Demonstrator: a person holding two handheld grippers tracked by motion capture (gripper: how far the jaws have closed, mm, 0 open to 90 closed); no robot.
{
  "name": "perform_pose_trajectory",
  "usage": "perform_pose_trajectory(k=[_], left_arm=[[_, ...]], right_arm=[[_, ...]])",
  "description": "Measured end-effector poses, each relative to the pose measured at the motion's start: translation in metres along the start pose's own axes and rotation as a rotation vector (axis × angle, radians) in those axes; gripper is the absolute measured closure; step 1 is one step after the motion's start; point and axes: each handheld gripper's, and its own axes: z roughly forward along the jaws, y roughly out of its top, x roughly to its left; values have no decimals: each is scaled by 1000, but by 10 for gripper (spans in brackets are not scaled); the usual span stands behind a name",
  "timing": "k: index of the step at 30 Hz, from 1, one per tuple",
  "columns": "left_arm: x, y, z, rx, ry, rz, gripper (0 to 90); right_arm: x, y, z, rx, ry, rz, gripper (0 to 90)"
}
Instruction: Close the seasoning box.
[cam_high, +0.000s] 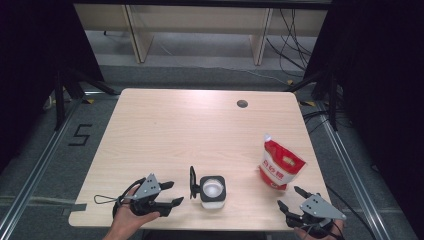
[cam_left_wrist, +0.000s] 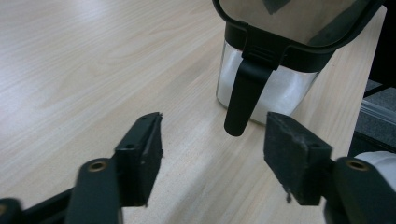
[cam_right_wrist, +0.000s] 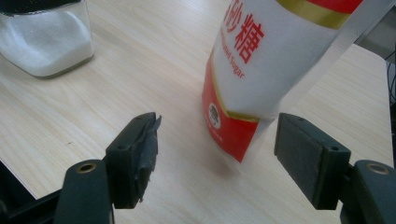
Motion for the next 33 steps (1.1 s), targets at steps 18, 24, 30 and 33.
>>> perform_pose_trajectory(k=[18, 24, 30, 33], left_arm=[[-17, 18, -14, -160, -26, 31, 897], [-17, 30, -14, -188, -21, 39, 897], [-18, 40, -19, -190, -4, 52, 896], [-19, 44, -18, -186, -11, 61, 896]], right_arm=[[-2, 1, -3, -13, -24, -26, 320], [-3, 3, -5, -17, -36, -17, 325], [-2, 3, -5, -15, -36, -25, 326], [-3, 3, -6, -15, -33, -29, 326]])
